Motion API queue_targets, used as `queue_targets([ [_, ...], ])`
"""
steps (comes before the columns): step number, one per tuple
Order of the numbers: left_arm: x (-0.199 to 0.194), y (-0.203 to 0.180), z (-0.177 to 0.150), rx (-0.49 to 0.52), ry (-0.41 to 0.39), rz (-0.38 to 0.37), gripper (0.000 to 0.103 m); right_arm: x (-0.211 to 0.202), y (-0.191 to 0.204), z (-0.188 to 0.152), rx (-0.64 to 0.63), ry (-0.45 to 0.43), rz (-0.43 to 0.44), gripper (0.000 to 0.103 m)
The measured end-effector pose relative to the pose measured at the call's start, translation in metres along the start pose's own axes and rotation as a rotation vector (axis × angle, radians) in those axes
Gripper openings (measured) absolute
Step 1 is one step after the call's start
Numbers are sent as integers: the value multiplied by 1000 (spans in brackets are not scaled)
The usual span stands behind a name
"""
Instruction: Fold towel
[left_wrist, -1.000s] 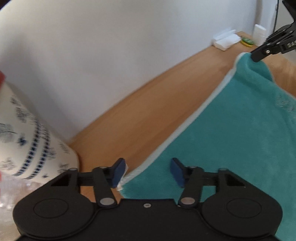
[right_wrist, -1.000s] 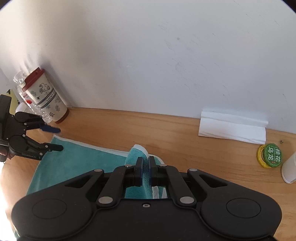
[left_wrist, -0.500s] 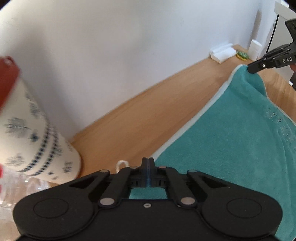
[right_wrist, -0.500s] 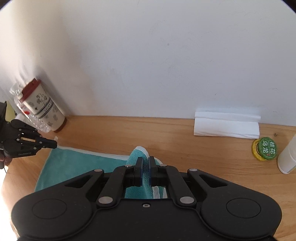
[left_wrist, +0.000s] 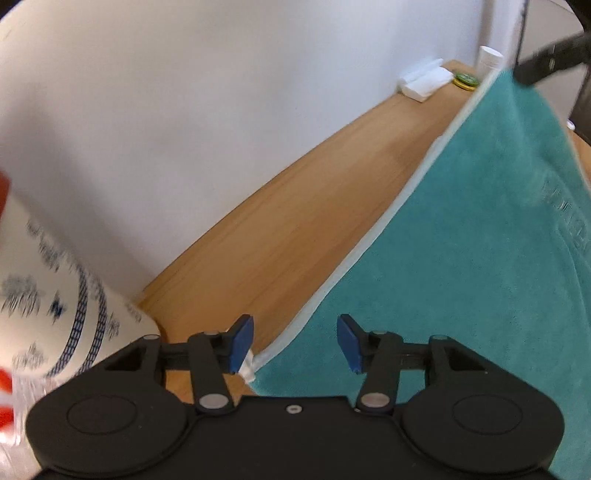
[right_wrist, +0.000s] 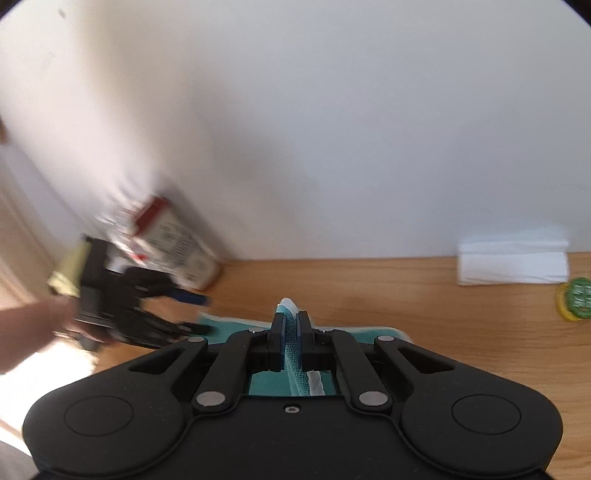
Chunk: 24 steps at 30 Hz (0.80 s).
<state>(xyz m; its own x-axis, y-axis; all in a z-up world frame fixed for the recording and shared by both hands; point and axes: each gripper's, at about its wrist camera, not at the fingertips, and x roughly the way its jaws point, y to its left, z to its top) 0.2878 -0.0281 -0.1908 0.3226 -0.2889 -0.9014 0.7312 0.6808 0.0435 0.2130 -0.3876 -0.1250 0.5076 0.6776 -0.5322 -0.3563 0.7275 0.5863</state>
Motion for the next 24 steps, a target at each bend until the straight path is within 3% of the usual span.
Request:
queue_targets([
  [3, 11, 0, -1, 27, 27, 6, 13, -9, 4, 4, 21, -30, 37, 6],
  [9, 15, 2, -3, 31, 18, -24, 3, -17, -3, 4, 62, -60, 38, 6],
  [18, 1, 11, -15, -18, -14, -15, 2, -21, -4, 6, 66, -69, 33, 6],
  [24, -28, 13, -18, -38, -60, -9, 2, -17, -3, 6, 59, -49, 15, 6],
])
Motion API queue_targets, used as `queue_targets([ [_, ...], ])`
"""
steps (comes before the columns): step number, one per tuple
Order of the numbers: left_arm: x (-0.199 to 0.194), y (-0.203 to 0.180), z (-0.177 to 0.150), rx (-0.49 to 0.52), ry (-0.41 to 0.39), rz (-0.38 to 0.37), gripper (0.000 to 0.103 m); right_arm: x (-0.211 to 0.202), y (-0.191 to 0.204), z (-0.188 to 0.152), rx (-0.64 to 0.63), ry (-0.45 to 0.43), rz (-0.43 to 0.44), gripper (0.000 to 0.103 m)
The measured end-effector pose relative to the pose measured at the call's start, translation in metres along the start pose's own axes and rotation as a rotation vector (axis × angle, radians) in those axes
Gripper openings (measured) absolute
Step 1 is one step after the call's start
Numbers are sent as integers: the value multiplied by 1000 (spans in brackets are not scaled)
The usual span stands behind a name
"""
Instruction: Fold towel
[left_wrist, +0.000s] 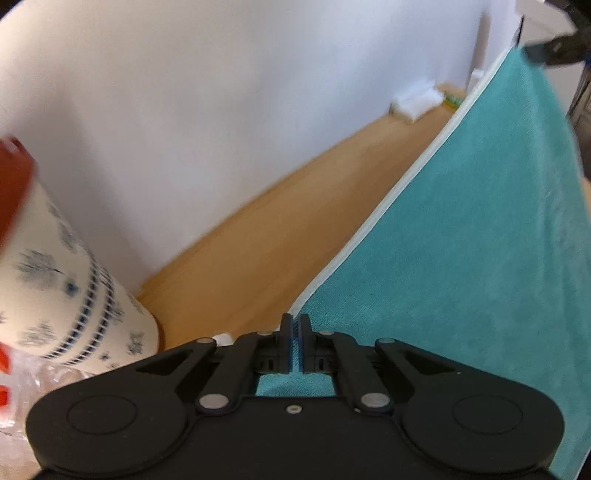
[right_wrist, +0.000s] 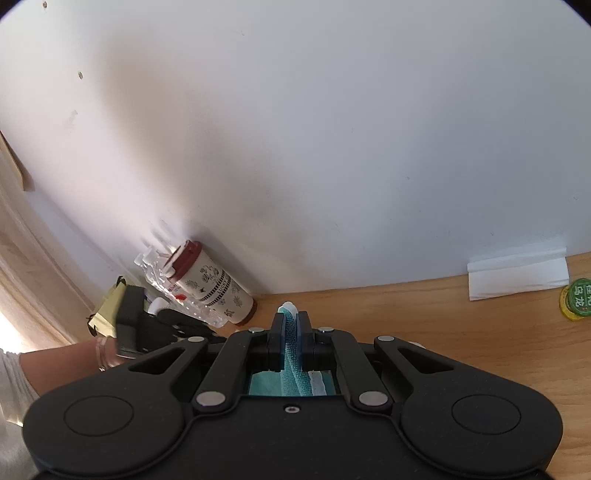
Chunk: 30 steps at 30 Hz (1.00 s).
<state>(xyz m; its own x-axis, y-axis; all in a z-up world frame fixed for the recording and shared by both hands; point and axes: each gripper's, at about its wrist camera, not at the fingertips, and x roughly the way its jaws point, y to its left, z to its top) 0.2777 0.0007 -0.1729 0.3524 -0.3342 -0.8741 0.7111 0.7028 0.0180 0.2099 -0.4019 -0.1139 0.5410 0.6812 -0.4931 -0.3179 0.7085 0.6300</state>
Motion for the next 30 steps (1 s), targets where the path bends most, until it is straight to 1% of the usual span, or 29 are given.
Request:
queue_targets([
  [2, -10, 1, -4, 21, 7, 13, 2, 6, 0, -1, -6, 15, -17, 6],
  [3, -12, 2, -6, 23, 13, 27, 0, 14, -2, -2, -16, 31, -46, 6],
  [5, -13, 6, -8, 22, 32, 56, 0, 27, -6, -2, -30, 56, -92, 6],
  [8, -5, 9, -11, 14, 66, 86, 0, 56, -22, -6, -38, 123, -192, 6],
  [9, -2, 10, -11, 11, 77, 96, 0, 64, -27, -8, -46, 143, -238, 6],
  [11, 6, 10, -11, 9, 88, 92, 0, 81, -37, -11, -61, 182, -327, 6],
  [14, 12, 7, -11, 2, 97, 106, 0, 92, -50, -15, -55, 186, -415, 6],
  [15, 11, 7, -13, -8, 100, 115, 1, 95, -52, -16, -59, 188, -438, 10],
  [17, 8, 7, -14, -32, 107, 124, 2, 99, -54, -17, -67, 190, -484, 12],
  [19, 5, 7, -16, -68, 111, 141, 6, 98, -54, -18, -92, 188, -516, 21],
  [20, 6, 8, -17, -89, 116, 142, 7, 95, -53, -18, -99, 180, -530, 24],
  [21, 4, 8, -17, -115, 117, 143, 14, 92, -53, -18, -105, 172, -544, 27],
  [22, 0, 7, -18, -143, 111, 135, 25, 87, -53, -17, -106, 157, -553, 27],
  [23, -4, 6, -18, -172, 104, 126, 33, 81, -52, -16, -108, 141, -564, 27],
  [24, -5, 6, -18, -182, 98, 118, 46, 70, -51, -15, -118, 117, -599, 27],
  [25, -7, 1, -18, -191, 89, 117, 49, 61, -49, -14, -122, 111, -611, 27],
  [27, -1, -6, -20, -190, 110, 128, 49, 46, -44, -18, -114, 139, -584, 27],
  [29, 9, -7, -23, -206, 141, 153, 49, 38, -36, -28, -100, 194, -524, 27],
  [30, 14, -6, -25, -218, 156, 158, 49, 36, -27, -41, -94, 238, -470, 27],
])
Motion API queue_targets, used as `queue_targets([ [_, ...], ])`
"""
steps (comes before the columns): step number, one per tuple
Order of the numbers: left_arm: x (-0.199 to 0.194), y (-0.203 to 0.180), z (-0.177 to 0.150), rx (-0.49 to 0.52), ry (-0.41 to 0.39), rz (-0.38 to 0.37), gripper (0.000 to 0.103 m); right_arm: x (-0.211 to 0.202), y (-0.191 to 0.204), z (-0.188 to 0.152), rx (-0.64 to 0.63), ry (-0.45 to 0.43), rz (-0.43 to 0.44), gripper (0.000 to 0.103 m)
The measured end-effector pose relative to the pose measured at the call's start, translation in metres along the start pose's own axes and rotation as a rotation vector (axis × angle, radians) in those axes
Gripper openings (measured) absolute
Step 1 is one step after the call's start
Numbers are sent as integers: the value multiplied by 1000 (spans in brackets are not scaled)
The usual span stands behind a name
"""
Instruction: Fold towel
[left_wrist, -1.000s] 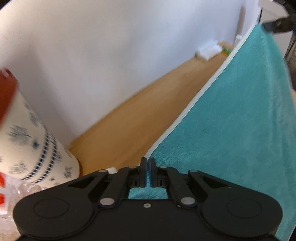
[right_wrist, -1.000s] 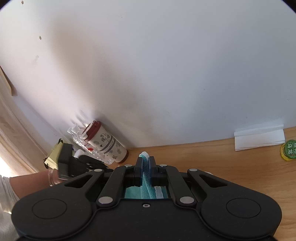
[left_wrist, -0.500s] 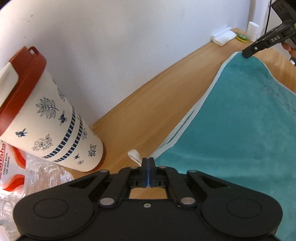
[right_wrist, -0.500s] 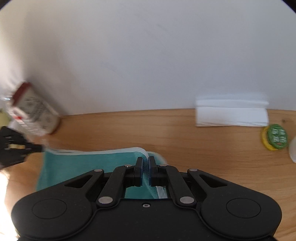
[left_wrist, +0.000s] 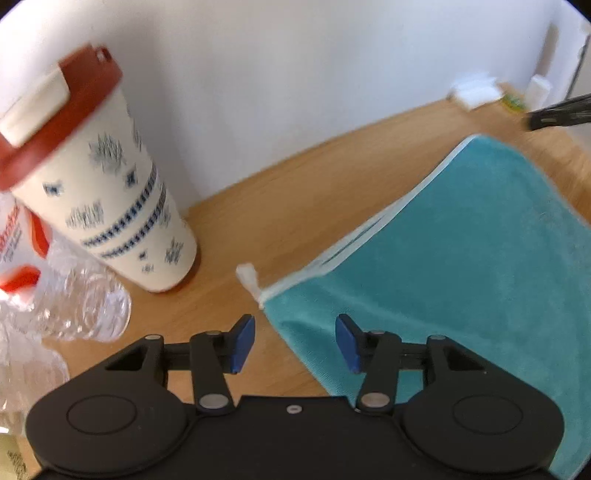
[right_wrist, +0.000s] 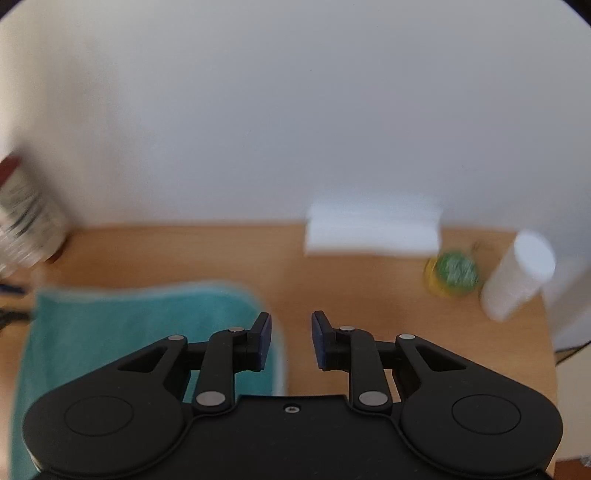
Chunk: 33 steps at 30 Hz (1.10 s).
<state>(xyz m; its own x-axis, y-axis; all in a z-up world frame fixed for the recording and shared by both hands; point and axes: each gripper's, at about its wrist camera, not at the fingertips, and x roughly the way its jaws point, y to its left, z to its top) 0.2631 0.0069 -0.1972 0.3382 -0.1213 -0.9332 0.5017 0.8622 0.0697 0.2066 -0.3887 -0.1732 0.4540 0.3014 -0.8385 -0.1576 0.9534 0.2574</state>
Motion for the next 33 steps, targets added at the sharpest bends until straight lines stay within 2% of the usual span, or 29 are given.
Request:
queue_targets([
  [1, 7, 1, 0, -28, 9, 12, 49, -1, 10, -12, -16, 29, 33, 27],
  [5, 17, 10, 4, -137, -2, 5, 50, 6, 43, -47, -62, 103, 42, 27],
  [8, 17, 8, 7, -94, 11, 15, 47, 7, 59, -72, -73, 92, -42, 26],
  [10, 17, 6, 9, -59, 34, 31, 39, 4, 58, -75, -52, 83, -67, 23],
  [11, 18, 4, 12, -47, 48, 47, 39, 3, 58, -75, -50, 84, -81, 22],
  [15, 14, 3, 10, -23, 94, 123, 21, 3, 56, -78, -37, 80, -111, 21],
  [17, 1, 7, 6, -98, 89, 78, 22, 0, 58, -77, -34, 74, -106, 21],
  [18, -8, 6, 4, -141, 77, 42, 25, -6, 59, -76, -21, 49, -77, 21],
  [20, -20, 0, -3, -228, 61, -22, 40, -8, 60, -78, -17, 41, -61, 24],
  [23, -22, -24, -16, -295, 91, -122, 42, 3, 63, -81, -9, 47, -75, 24],
  [24, -22, -28, -22, -295, 102, -124, 43, 4, 62, -82, -9, 50, -74, 24],
  [26, -16, -47, -33, -299, 146, -89, 52, 3, 59, -83, -6, 47, -70, 24],
  [28, -9, -64, -45, -325, 189, -61, 67, 2, 58, -84, -9, 49, -74, 23],
  [30, -11, -73, -53, -319, 169, -17, 68, 1, 56, -84, -17, 53, -86, 19],
  [32, -15, -77, -58, -310, 147, -17, 55, 0, 55, -84, -26, 57, -97, 12],
  [33, -16, -79, -58, -292, 149, -16, 43, -1, 54, -84, -30, 60, -103, 8],
])
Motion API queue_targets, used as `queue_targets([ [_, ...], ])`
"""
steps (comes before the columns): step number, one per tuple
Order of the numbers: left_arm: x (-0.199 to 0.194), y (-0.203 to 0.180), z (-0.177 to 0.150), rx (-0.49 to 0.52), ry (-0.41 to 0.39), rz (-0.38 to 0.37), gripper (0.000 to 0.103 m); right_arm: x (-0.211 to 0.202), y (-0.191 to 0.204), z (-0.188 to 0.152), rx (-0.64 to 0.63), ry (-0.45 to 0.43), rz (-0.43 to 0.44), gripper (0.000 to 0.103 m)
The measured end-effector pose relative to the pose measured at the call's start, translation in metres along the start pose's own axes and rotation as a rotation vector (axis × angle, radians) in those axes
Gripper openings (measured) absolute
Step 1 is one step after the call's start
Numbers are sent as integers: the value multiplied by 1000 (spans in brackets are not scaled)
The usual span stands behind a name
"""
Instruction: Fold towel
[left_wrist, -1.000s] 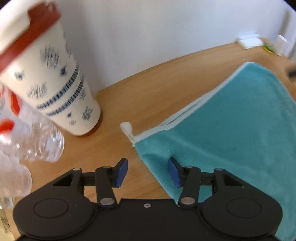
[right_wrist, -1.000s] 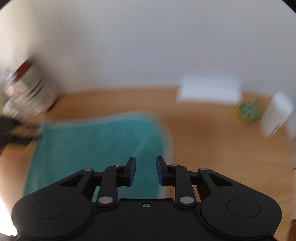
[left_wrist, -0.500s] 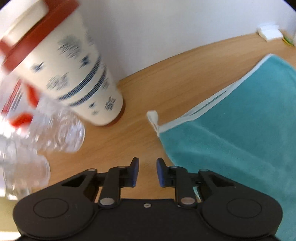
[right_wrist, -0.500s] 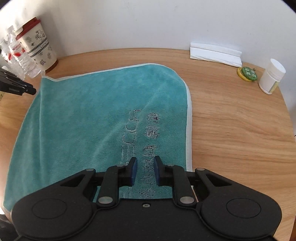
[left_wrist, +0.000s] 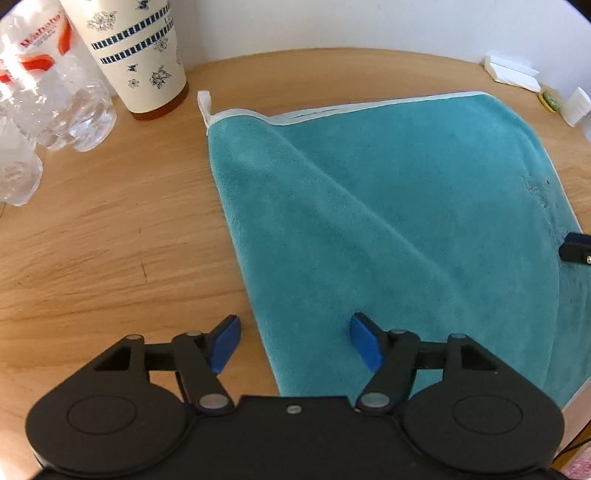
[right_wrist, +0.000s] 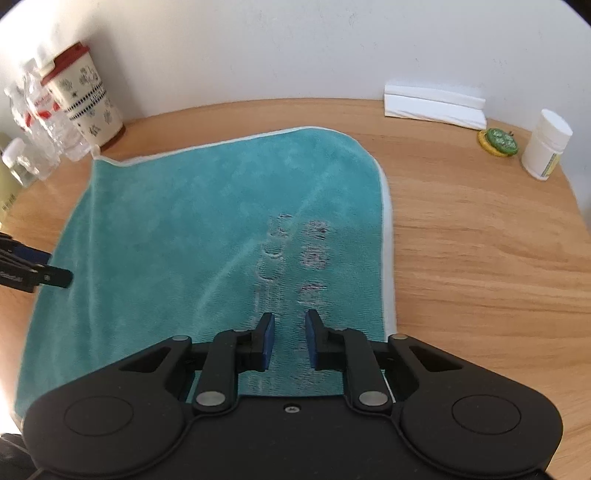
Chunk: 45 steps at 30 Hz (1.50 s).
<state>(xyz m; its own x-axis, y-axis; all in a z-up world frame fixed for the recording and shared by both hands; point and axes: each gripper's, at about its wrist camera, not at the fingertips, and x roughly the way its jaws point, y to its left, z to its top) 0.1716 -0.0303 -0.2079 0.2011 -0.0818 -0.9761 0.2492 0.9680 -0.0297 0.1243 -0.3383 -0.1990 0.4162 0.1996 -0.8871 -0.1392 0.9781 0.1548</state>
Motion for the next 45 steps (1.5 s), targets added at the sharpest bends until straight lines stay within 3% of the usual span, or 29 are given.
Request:
queue_targets([
  [1, -1, -2, 0, 19, 3, 5, 33, 1, -2, 0, 4, 7, 0, 6],
  [3, -6, -7, -3, 67, 3, 44, 24, 2, -5, -1, 10, 21, 0, 4],
  [9, -10, 13, -5, -29, 31, 105, 21, -10, -11, -7, 2, 0, 11, 9],
  [11, -15, 12, -3, -53, 28, 117, 22, -18, -13, -12, 17, -5, 57, 13],
  [14, -29, 6, -2, -107, -14, 32, 28, -34, -11, -25, 43, -10, 163, 13],
  [16, -37, -15, 1, -74, -74, -13, 39, -32, 2, -33, 18, 6, 195, 13],
  [18, -36, -30, 6, -46, -110, -34, 41, -24, 14, -41, -7, 36, 206, 13],
  [20, -28, -42, 12, -7, -118, -1, 40, -18, 20, -46, -12, 58, 204, 13],
  [22, -8, -49, 17, 46, -62, 101, 33, -18, 23, -55, -44, 44, 186, 9],
  [25, -4, -48, 16, 74, -65, 162, 37, -22, 13, -62, -26, 61, 179, 0],
  [26, -3, -46, 16, 95, -63, 251, 37, -23, 11, -63, -24, 63, 178, 0],
  [27, -3, -41, 15, 84, -62, 264, 37, -25, 8, -65, -29, 69, 174, 0],
  [32, -4, -29, 19, 52, -53, 268, 39, -32, 5, -67, -27, 87, 164, 0],
  [35, -6, -25, 26, 5, -39, 229, 38, -44, -3, -64, -2, 39, 181, 11],
  [37, -9, -24, 31, 7, -62, 221, 41, -51, -8, -64, -5, 14, 166, 21],
  [41, -6, -12, 53, -34, -128, 208, 42, -42, -19, -68, 22, 40, 85, 21],
  [45, 1, 0, 81, -46, -202, 229, 42, -40, -22, -71, 48, 41, 72, 20],
])
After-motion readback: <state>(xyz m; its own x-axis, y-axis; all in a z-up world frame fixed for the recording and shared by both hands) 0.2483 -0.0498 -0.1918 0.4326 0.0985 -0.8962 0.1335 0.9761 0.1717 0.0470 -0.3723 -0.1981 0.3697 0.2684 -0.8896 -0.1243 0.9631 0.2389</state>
